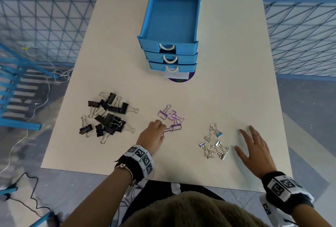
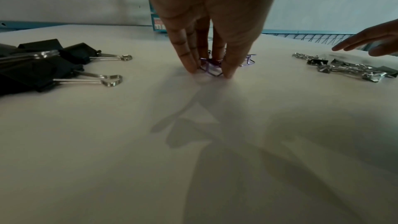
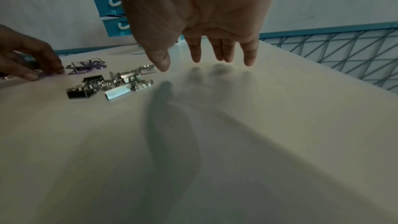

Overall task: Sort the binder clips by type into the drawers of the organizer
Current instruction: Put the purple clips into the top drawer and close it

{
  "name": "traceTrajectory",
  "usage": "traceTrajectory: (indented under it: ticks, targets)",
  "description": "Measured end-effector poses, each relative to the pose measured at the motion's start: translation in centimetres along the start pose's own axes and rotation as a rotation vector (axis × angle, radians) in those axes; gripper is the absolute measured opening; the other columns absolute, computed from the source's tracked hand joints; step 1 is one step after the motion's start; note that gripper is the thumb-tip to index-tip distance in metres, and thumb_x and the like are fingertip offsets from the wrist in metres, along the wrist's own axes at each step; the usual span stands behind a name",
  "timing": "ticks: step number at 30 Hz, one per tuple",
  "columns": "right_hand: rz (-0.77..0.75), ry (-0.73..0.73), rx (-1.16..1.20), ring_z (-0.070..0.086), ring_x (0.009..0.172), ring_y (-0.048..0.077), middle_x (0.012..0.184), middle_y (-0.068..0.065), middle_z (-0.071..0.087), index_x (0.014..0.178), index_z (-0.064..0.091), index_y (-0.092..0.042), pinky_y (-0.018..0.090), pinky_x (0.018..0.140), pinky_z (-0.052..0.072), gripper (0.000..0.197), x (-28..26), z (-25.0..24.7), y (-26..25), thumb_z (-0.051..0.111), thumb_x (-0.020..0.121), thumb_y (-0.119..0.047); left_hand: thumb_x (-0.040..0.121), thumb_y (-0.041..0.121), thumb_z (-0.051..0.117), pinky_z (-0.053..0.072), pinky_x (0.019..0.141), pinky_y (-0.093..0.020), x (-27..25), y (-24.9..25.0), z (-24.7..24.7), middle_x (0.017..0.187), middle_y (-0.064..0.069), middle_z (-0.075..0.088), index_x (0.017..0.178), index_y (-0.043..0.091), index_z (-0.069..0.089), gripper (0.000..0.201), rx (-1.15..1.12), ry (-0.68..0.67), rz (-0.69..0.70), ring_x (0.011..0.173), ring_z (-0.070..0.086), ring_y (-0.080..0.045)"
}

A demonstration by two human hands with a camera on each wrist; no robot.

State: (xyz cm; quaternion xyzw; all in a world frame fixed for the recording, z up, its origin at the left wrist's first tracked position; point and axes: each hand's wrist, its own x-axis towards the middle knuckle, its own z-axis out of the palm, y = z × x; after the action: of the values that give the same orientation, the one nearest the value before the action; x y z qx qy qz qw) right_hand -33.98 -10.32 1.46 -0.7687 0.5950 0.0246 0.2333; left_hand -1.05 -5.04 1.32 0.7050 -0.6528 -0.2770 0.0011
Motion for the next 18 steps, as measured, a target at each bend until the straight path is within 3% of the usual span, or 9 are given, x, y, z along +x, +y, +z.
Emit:
traceTrajectory:
  ticks: [3, 6, 9, 12, 14, 18]
  targets:
    - [0.028, -0.004, -0.008, 0.03, 0.131, 0.041, 0.146, 0.024, 0.028, 0.134, 0.037, -0.012, 0.058, 0.099, 0.033, 0.086, -0.5, 0.9, 0.4, 0.011, 0.08, -0.073, 0.086, 0.012, 0.051, 0.05, 0.072, -0.036, 0.2, -0.4, -0.4, 0.119, -0.011, 0.048, 0.116, 0.008, 0.052, 0.03, -0.006, -0.014, 0.0, 0.11, 0.044, -0.024]
    - [0.063, 0.004, -0.006, 0.028, 0.132, 0.041, 0.146, 0.024, 0.027, 0.135, 0.036, -0.011, 0.058, 0.101, 0.03, 0.089, -0.5, 1.5, 0.1, 0.004, 0.08, -0.073, 0.085, 0.018, 0.056, 0.049, 0.072, -0.035, 0.2, -0.5, -1.6, 0.117, -0.009, 0.05, 0.116, 0.011, 0.054, 0.032, -0.104, 0.083, -0.002, 0.106, 0.048, -0.023]
    - [0.097, 0.001, 0.011, 0.028, 0.132, 0.042, 0.146, 0.024, 0.027, 0.135, 0.035, -0.011, 0.06, 0.101, 0.028, 0.088, -0.4, 1.9, -0.3, 0.003, 0.081, -0.072, 0.078, 0.032, 0.052, 0.048, 0.072, -0.029, 0.5, 0.0, -4.5, 0.104, -0.01, 0.056, 0.106, 0.009, 0.06, 0.037, -0.24, 0.295, 0.084, 0.093, 0.056, -0.023]
    - [0.118, -0.001, 0.025, 0.029, 0.131, 0.041, 0.146, 0.023, 0.028, 0.134, 0.035, -0.012, 0.061, 0.1, 0.029, 0.085, -0.4, 2.1, -0.6, 0.002, 0.082, -0.07, 0.074, 0.032, 0.051, 0.044, 0.068, -0.022, 1.9, 1.6, -9.8, 0.095, -0.013, 0.058, 0.097, 0.007, 0.061, 0.036, -0.343, 0.557, 0.189, 0.077, 0.055, -0.016]
    - [0.13, -0.007, 0.028, 0.029, 0.132, 0.041, 0.146, 0.022, 0.028, 0.134, 0.036, -0.012, 0.061, 0.1, 0.029, 0.085, -0.3, 2.0, -0.7, 0.002, 0.082, -0.07, 0.074, 0.027, 0.054, 0.046, 0.067, -0.023, 3.5, 2.7, -14.1, 0.093, -0.013, 0.059, 0.095, 0.007, 0.061, 0.03, -0.365, 0.71, 0.232, 0.076, 0.054, -0.013]
    - [0.144, -0.026, 0.017, 0.029, 0.132, 0.04, 0.147, 0.021, 0.027, 0.135, 0.035, -0.012, 0.06, 0.101, 0.029, 0.086, -0.1, 2.0, -0.8, 0.0, 0.082, -0.07, 0.078, 0.023, 0.057, 0.048, 0.071, -0.03, 8.0, 3.7, -20.4, 0.096, -0.018, 0.058, 0.097, 0.005, 0.063, 0.028, -0.307, 0.858, 0.222, 0.081, 0.06, -0.026]
